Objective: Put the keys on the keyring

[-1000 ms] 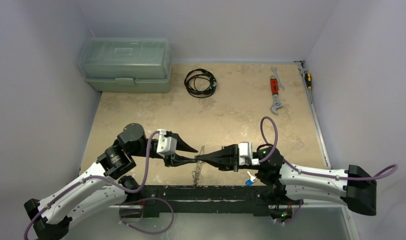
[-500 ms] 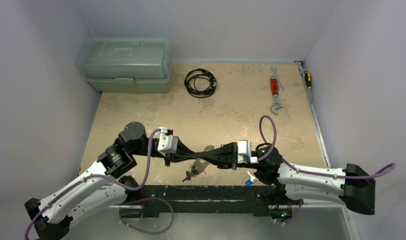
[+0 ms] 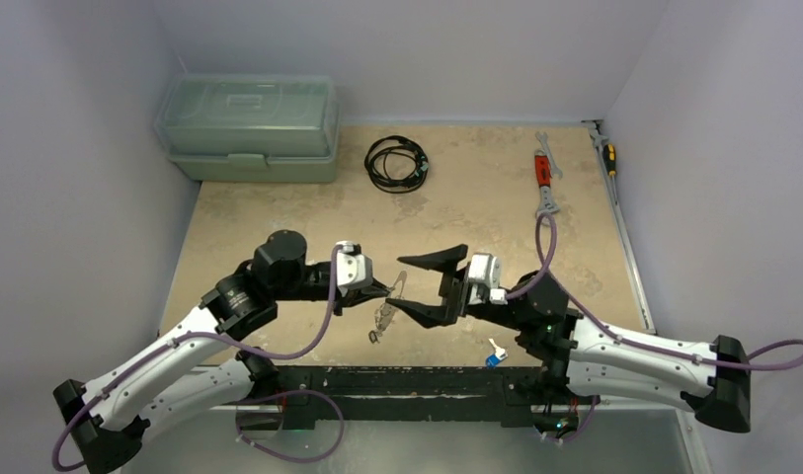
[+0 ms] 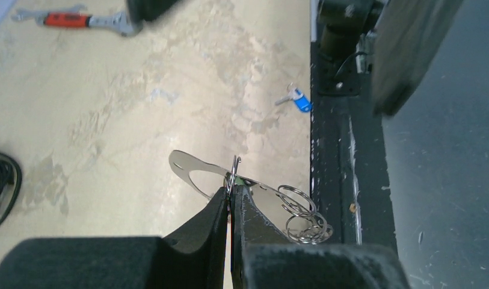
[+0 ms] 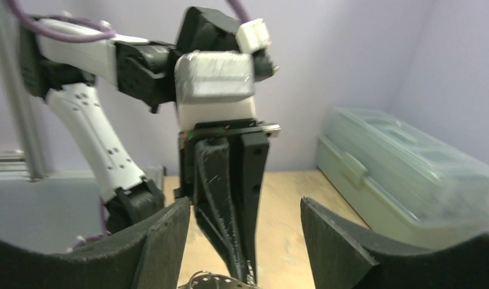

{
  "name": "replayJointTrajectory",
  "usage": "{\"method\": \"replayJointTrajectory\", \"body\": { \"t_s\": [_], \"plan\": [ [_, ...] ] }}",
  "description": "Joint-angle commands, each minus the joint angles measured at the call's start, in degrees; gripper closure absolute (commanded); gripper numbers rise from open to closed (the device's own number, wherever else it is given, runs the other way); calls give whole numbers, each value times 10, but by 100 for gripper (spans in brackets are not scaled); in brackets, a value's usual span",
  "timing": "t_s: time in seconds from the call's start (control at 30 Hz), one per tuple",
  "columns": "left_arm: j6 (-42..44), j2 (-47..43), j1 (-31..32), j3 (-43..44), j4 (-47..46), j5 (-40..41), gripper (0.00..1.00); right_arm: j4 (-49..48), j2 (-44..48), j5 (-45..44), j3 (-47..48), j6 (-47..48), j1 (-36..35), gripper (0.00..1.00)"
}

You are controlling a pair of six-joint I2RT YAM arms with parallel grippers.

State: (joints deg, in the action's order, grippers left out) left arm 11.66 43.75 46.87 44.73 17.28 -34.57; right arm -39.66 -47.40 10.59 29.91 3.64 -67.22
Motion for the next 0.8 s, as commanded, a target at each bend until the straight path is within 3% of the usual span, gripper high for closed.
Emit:
{"method": "replayJointTrajectory", "body": {
  "t_s": [0.0,0.13,0.27,0.43,0.6,0.77],
  "plan": [
    [33,21,-4,37,31,55,100,226,30,-129,75,28,-2,28],
    [39,38,-4,49,51,77,100,379,1,-166,144,59,-3,30],
    [43,46,-4,56,63,75,100,492,-50,-156,212,42,-3,39],
    [42,35,-5,50,60,68,100,518,-69,-142,222,48,-3,42],
    [42,29,-4,51,61,66,100,479,-77,-118,208,57,-3,54],
    [41,27,-4,50,60,62,100,445,-84,-107,196,60,-3,55]
  ]
}}
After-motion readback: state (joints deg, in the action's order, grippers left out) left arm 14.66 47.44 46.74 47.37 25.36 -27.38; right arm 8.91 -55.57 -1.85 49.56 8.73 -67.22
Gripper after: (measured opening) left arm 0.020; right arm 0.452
